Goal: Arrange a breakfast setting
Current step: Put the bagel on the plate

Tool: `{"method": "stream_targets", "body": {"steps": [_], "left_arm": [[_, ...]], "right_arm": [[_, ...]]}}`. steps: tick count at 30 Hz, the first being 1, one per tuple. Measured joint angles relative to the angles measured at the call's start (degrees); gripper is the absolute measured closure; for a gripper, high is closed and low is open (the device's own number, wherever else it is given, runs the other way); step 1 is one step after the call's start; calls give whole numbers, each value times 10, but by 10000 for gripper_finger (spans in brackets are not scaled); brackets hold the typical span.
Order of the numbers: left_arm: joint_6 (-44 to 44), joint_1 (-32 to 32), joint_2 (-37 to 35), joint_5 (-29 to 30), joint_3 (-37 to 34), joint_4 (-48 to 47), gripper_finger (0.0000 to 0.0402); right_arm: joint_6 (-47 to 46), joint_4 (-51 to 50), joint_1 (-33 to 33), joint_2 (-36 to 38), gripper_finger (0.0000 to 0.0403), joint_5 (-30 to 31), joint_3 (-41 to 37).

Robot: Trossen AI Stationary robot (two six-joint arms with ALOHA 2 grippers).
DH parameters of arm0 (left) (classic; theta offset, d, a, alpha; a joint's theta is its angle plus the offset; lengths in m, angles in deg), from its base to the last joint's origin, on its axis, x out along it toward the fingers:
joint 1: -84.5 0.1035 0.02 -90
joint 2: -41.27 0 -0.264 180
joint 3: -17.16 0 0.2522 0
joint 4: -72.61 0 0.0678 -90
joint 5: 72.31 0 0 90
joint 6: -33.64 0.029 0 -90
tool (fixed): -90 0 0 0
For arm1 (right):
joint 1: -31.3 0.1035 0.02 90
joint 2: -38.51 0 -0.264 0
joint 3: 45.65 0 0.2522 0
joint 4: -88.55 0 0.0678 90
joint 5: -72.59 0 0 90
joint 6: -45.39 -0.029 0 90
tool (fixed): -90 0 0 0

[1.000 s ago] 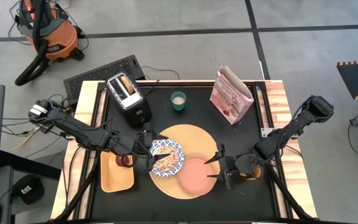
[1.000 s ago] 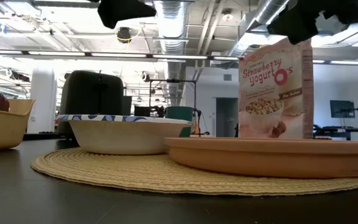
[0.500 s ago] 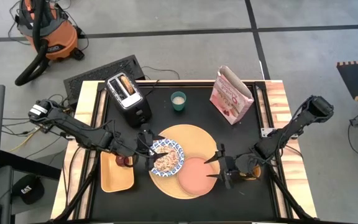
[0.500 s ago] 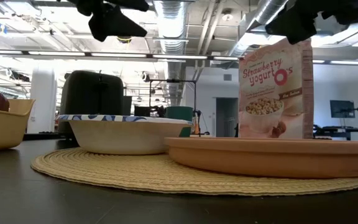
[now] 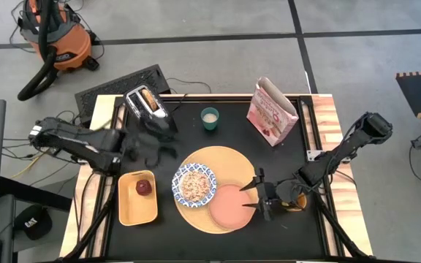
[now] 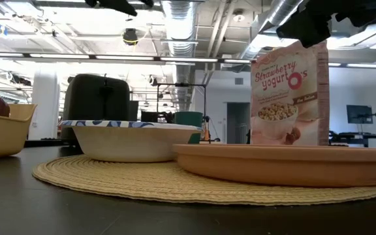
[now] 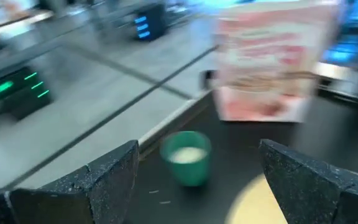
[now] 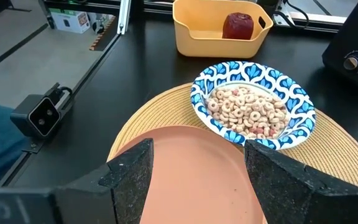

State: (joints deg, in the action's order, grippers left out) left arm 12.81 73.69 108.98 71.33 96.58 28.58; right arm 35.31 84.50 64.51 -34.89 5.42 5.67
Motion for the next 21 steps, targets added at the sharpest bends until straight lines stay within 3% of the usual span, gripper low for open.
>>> {"method": "stream_targets", "body": {"steps": [9,21], "left_arm": [[-103,188,2,-9,32,-183,86],[-114,345,50,-96,23,-207,86]], "right_arm": [[0,-3,0,0,124,0,0],[0,-7,0,0,124,1,0]]}}
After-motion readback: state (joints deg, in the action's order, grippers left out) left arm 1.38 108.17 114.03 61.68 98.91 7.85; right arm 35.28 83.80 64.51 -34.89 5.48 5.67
